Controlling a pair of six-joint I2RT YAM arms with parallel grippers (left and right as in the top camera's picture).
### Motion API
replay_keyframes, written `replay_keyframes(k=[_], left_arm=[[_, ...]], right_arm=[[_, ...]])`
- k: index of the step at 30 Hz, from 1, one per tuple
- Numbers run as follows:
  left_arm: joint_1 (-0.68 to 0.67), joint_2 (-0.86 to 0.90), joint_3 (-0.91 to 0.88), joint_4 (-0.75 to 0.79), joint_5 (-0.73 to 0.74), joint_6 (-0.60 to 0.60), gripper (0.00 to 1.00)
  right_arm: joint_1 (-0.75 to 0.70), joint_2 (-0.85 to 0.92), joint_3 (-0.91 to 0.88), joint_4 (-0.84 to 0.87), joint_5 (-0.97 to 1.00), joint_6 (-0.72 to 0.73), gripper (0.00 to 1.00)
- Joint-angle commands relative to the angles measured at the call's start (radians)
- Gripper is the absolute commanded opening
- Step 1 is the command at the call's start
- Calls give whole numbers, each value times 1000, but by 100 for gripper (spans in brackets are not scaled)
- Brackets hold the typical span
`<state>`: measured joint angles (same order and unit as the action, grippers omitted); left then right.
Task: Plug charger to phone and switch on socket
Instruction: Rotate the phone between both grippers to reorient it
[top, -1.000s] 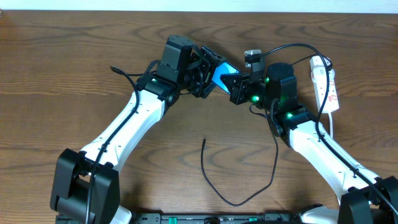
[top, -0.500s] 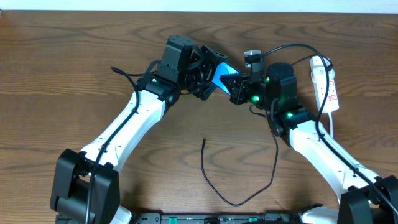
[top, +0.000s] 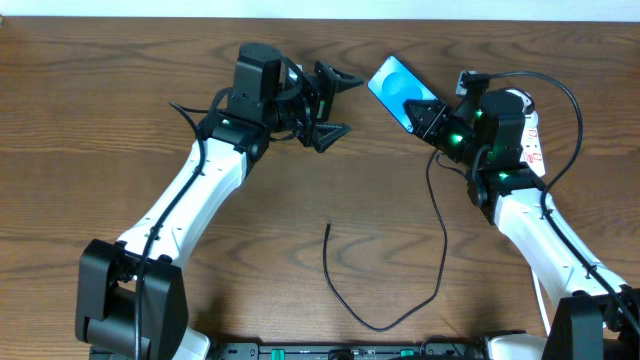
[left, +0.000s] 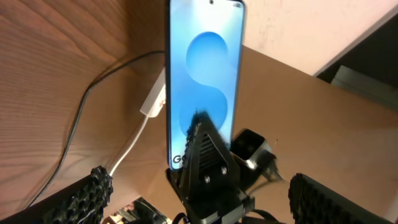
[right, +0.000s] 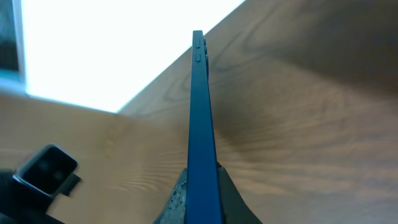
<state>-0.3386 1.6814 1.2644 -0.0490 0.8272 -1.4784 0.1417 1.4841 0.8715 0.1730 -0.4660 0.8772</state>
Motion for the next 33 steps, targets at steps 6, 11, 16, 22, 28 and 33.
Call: replay_keyframes(k=[6, 11, 16, 22, 28, 33], left_arm=[[29, -23, 5, 15, 79, 11, 92], [47, -23, 5, 22, 78, 11, 92], [57, -23, 5, 25, 50, 48, 92], [57, -23, 5, 25, 5, 52, 92], [57, -23, 5, 25, -63, 40, 92], [57, -23, 5, 25, -150, 41, 92]], right_arm=[[4, 2, 23, 10, -92, 578, 1], [4, 2, 23, 15, -169, 756, 1], [5, 2, 23, 97, -227, 820, 1], [52, 2, 23, 198, -221, 911, 1], [118, 2, 23, 262, -187, 953, 1], [158, 2, 23, 273, -164, 963, 1]])
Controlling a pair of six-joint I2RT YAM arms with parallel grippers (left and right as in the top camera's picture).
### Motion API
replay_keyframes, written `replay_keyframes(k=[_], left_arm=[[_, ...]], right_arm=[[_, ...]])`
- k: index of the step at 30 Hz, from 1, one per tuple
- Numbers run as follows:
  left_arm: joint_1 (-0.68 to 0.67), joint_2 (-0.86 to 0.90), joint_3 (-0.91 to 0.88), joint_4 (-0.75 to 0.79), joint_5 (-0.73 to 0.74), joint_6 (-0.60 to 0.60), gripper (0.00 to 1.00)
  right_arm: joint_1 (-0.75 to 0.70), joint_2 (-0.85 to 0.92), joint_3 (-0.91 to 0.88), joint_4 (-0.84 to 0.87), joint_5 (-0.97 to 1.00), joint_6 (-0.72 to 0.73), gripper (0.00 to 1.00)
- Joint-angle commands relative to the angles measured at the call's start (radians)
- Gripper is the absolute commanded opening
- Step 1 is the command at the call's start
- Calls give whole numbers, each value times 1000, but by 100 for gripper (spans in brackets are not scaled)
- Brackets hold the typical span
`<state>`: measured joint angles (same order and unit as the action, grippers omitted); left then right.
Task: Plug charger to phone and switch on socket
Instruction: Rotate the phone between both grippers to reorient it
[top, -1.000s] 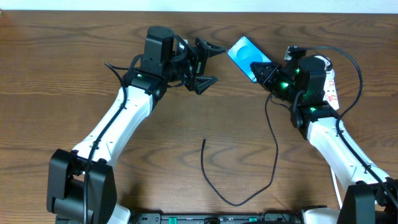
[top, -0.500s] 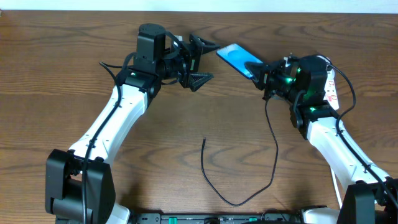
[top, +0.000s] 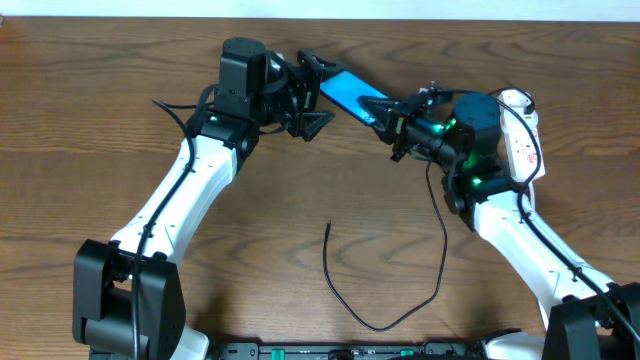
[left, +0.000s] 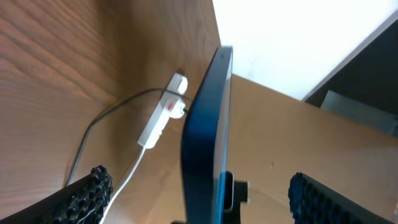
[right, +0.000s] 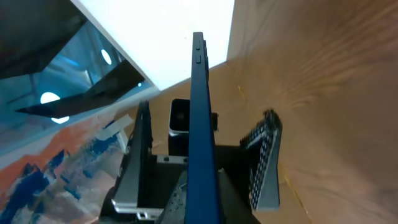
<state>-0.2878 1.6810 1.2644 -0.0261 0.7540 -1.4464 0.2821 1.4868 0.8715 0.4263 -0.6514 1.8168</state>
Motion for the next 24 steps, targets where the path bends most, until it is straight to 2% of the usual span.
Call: replay_keyframes(k=[1, 6, 11, 24], left_arm=[[6, -22, 5, 2, -101, 9, 92], [6, -22, 5, 2, -168, -1, 92], [6, -22, 5, 5, -168, -19, 92], [6, -22, 5, 5, -167, -26, 92]], right_arm=[[23, -1, 23, 20, 26, 23, 1], [48, -1, 23, 31, 71, 74, 1], [91, -1, 23, 61, 110, 125, 1], [126, -1, 23, 60, 142, 127, 1]])
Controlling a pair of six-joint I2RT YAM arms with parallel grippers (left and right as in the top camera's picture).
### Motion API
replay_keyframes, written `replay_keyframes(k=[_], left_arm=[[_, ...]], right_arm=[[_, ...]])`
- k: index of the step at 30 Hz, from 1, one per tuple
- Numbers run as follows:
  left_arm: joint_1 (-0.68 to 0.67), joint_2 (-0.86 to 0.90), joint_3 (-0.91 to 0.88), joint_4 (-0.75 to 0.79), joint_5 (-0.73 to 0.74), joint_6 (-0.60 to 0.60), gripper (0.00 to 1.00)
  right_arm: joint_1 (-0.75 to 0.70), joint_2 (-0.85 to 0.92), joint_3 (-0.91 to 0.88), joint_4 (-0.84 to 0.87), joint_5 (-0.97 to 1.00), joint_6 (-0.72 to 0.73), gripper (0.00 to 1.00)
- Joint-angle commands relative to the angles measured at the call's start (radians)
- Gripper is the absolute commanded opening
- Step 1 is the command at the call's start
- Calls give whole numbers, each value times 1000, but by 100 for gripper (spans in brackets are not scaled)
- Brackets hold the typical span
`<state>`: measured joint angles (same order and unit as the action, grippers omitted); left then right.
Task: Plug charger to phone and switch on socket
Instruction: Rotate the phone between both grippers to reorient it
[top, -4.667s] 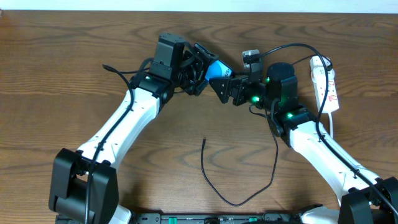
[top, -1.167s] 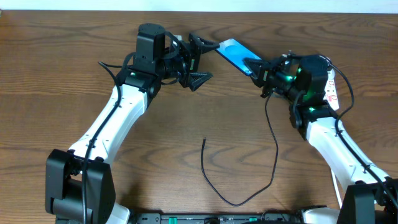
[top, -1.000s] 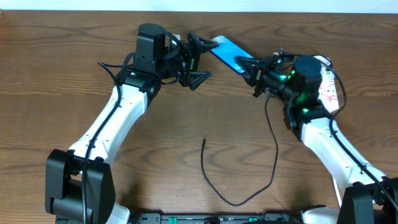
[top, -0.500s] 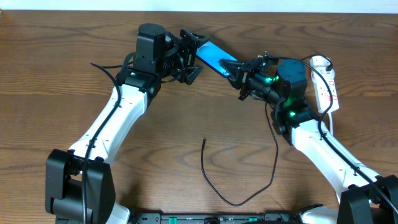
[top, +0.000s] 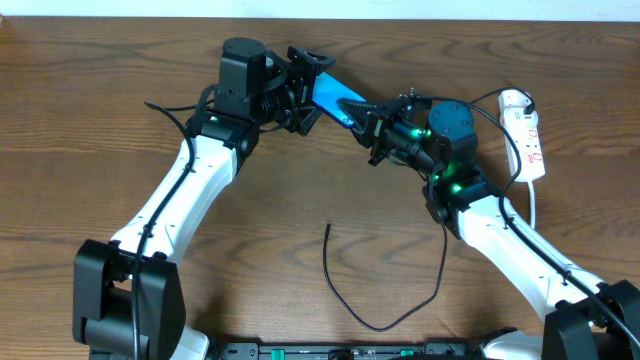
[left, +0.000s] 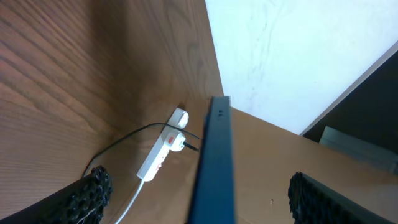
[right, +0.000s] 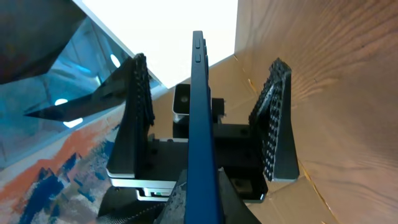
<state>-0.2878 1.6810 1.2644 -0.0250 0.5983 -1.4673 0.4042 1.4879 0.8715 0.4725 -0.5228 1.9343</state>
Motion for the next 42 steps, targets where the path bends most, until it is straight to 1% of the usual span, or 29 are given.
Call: replay_keyframes(k=[1, 5, 9, 10, 13, 15, 20, 23, 24, 26, 27, 30, 31, 34, 35, 39, 42], left_arm=[[6, -22, 5, 4, -11, -5, 92], [6, -22, 5, 4, -11, -5, 91], [6, -22, 5, 4, -11, -5, 79], [6, -22, 5, 4, -12, -5, 71], [6, -22, 5, 4, -12, -5, 59], [6, -22, 5, 4, -12, -5, 54], [6, -22, 5, 4, -13, -5, 52], [6, -22, 5, 4, -13, -5, 46], [6, -22, 5, 4, -14, -5, 41], [6, -22, 5, 4, -17, -5, 38], [6, -22, 5, 4, -18, -5, 33], [6, -22, 5, 4, -20, -5, 25], [6, -22, 5, 4, -20, -5, 21], [6, -22, 5, 4, -20, -5, 19], [6, -22, 5, 4, -20, -5, 14], [6, -22, 5, 4, -20, -5, 8], [6, -22, 5, 4, -20, -5, 8]], right_arm=[[3, -2, 23, 14, 13, 10, 1], [3, -2, 23, 14, 16, 10, 1], [3, -2, 23, 14, 16, 10, 1], [3, -2, 23, 14, 16, 10, 1], [3, -2, 23, 14, 16, 10, 1], [3, -2, 23, 14, 16, 10, 1], [3, -2, 23, 14, 14, 10, 1], [3, -2, 23, 14, 11, 10, 1], [3, -2, 23, 14, 10, 10, 1], [3, -2, 23, 14, 8, 10, 1], [3, -2, 23, 14, 8, 9, 1], [3, -2, 23, 14, 8, 9, 1], [3, -2, 23, 14, 7, 9, 1], [3, -2, 23, 13, 4, 9, 1], [3, -2, 23, 14, 4, 9, 1], [3, -2, 23, 13, 4, 9, 1], [3, -2, 23, 13, 2, 9, 1]])
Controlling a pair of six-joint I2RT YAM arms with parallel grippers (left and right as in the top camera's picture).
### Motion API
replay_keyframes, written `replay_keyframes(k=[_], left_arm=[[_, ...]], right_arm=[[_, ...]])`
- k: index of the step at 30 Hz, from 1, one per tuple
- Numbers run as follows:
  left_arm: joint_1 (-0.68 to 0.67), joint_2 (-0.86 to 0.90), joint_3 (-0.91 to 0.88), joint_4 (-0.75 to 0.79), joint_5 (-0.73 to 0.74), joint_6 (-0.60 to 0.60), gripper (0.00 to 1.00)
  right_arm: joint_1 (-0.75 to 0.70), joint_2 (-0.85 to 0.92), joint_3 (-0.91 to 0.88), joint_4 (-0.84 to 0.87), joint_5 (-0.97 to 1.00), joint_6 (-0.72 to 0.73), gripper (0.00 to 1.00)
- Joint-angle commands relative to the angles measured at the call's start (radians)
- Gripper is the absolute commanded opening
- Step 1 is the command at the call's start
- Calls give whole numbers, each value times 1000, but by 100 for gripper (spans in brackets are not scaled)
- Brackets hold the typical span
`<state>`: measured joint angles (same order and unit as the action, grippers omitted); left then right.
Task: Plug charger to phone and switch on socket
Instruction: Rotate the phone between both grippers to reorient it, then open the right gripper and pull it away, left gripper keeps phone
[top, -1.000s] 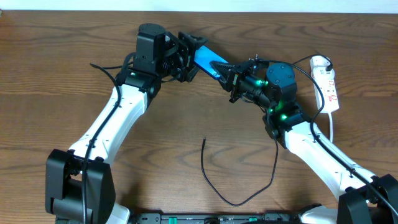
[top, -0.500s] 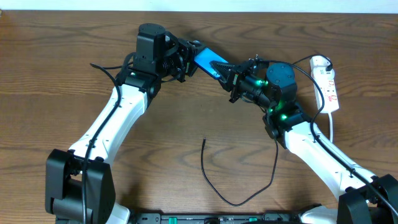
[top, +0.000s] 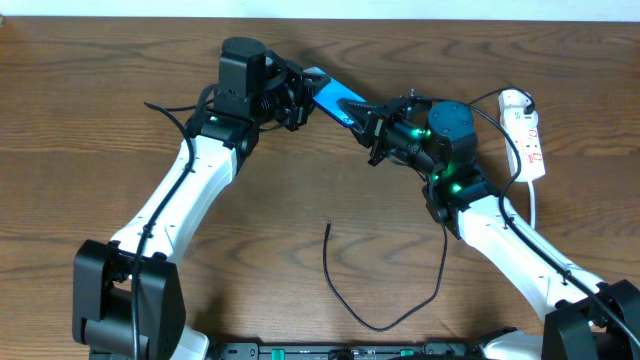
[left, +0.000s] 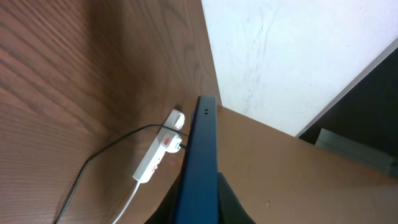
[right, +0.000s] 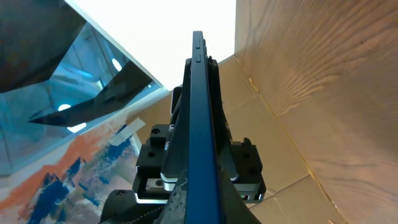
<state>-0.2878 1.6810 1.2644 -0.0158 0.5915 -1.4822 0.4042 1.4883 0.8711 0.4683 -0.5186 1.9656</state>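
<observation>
The blue phone (top: 335, 100) hangs above the table at the back middle, held at both ends. My left gripper (top: 306, 92) is shut on its left end; in the left wrist view the phone (left: 200, 155) stands edge-on between the fingers. My right gripper (top: 373, 123) is shut on the phone's right end, and the phone's edge (right: 199, 118) runs up the right wrist view. The black charger cable (top: 385, 322) lies loose on the table, its free plug end (top: 328, 228) near the middle. The white socket strip (top: 526, 125) lies at the back right.
The cable loops from the table's middle toward the front edge and back up under my right arm. A white cord runs down from the socket strip (left: 158, 148) along the right side. The table's far edge is just behind both grippers.
My left gripper stood open around the phone's left end and is now shut on it. The right gripper and the phone have kept their place.
First my right gripper held the phone at the back right, with the left gripper open and apart from it. Then the phone was further left, close to the open left fingers, then between them. Now both grippers grip it.
</observation>
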Motion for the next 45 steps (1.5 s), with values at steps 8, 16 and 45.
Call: replay_keyframes(k=[8, 16, 45], left_arm=[[6, -22, 5, -6, -13, 10, 7], [6, -22, 5, -6, -13, 11, 8], [244, -22, 5, -112, 240, 302, 7]], right_arm=[[3, -2, 24, 18, -4, -31, 1], [3, -2, 24, 19, -3, -51, 40], [-31, -2, 24, -74, -3, -307, 99]])
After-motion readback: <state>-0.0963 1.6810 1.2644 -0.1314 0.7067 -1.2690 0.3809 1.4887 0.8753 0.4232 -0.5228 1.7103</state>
